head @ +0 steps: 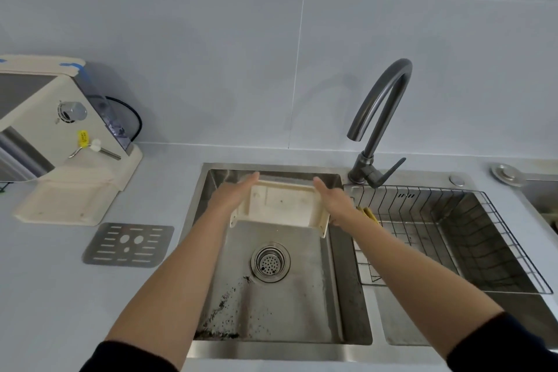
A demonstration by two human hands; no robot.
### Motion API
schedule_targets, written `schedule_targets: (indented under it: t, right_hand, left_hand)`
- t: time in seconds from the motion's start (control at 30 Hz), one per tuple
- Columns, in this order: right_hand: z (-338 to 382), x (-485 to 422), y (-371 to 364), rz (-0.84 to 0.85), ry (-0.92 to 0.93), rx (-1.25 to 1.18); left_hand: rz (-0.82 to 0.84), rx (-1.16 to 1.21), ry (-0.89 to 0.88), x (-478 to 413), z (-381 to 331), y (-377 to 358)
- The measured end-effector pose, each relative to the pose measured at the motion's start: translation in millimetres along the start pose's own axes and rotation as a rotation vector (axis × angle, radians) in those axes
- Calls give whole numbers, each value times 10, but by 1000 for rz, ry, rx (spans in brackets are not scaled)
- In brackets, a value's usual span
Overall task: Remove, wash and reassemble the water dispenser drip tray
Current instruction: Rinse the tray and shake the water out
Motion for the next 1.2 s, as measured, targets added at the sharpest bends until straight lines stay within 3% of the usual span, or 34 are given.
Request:
schedule_targets:
  t: [0.13, 0.2, 0.37, 0.6, 0.73, 0.83, 0.93, 1.2]
  right_hand:
    - [332, -34, 319, -145, 159, -19]
    - [325, 2, 316, -200, 180, 43]
    - [-318, 21, -146, 15, -80, 289]
    - [391, -2, 327, -195, 237, 326]
    - [524, 54, 603, -399, 280, 303]
    - [262, 39, 256, -220, 235, 396]
    - [-217, 25, -79, -34, 11, 374]
    - [59, -65, 53, -141, 138, 464]
  left_hand:
    - [-130, 114, -118, -85, -331, 290]
    - [-164, 150, -93, -99, -254, 283]
    - [187, -9, 237, 106, 474, -394]
    - [-47, -113, -68, 51, -328, 142]
    - [-183, -155, -149, 73, -536, 414]
    - [-81, -205, -78, 53, -221, 91]
    - [181, -102, 206, 136, 399, -397]
    - [37, -166, 79, -48, 120, -193]
Point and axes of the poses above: each hand's wrist, its own x-axis away from the middle knuckle, its own y-axis out of the back of the hand, z = x × y, the point moved 10 cm from there along -x, towards the middle knuckle, and after that the axes turned 7 degrees about -z, right-handed, at the moved point
